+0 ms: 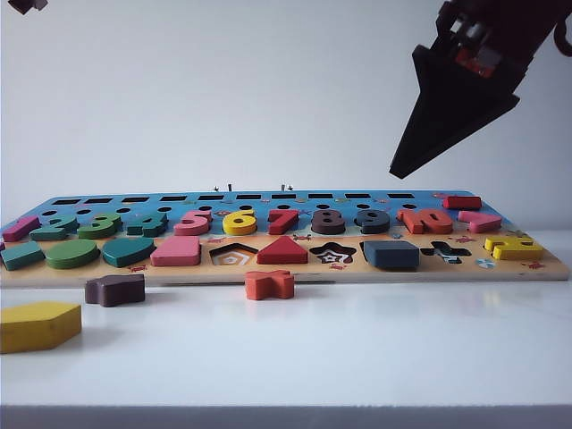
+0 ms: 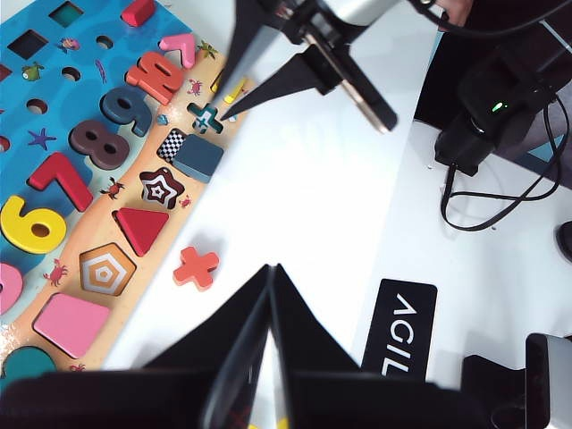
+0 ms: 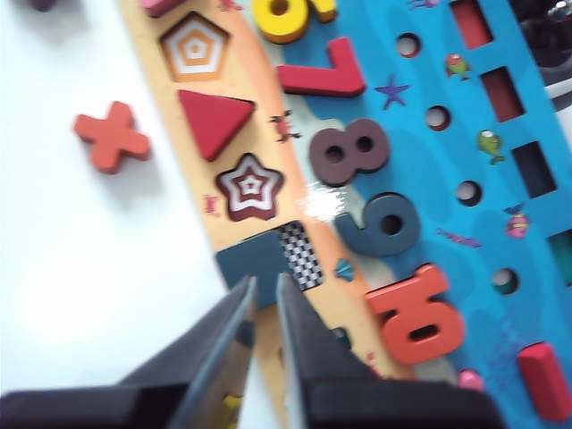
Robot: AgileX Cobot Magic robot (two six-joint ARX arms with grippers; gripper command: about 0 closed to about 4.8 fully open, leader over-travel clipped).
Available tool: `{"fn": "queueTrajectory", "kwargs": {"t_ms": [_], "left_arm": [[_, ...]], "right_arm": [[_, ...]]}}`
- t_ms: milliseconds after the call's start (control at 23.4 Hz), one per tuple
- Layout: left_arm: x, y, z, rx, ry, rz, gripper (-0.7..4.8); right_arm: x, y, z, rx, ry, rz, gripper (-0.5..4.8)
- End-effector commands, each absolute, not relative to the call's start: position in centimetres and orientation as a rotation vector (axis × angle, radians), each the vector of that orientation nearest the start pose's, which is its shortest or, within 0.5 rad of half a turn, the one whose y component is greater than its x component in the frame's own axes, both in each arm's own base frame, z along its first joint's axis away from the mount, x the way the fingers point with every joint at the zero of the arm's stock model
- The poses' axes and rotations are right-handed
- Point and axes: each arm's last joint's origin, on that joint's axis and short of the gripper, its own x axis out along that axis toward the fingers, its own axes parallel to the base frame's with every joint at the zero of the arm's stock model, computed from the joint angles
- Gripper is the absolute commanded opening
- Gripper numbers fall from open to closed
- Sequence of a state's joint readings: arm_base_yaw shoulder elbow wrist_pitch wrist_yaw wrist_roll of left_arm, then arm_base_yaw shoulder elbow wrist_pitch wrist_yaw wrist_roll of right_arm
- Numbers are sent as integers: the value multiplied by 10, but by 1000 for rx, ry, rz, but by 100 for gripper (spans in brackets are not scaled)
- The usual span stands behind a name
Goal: Insert the cube into the slot.
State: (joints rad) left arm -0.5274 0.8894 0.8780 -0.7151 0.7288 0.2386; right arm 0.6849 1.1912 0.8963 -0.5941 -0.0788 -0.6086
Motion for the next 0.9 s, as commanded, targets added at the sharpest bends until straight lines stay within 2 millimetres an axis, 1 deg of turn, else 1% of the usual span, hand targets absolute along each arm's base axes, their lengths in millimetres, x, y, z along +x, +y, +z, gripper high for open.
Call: {"fn": "queueTrajectory", "kwargs": {"t_ms": [43,171,385,642,899], "left_arm": [[134,-100,309,119,603,-1284,17],[134,-100,309,121,602,-1285,17],[134,-100,309,121,602,-1285,17],[134,-100,309,121,602,-1285,17],[134,-100,309,121,601,-1286,17]], "right_arm": [[171,148,257,-808,712,1012,-6],[168,147,251,-805,779,1055,-7],[173,153,244,-793,785,1086,-7],[182,161,231,-803,821,1087,-7],[188,165,223,-810,828,1086,-7]]}}
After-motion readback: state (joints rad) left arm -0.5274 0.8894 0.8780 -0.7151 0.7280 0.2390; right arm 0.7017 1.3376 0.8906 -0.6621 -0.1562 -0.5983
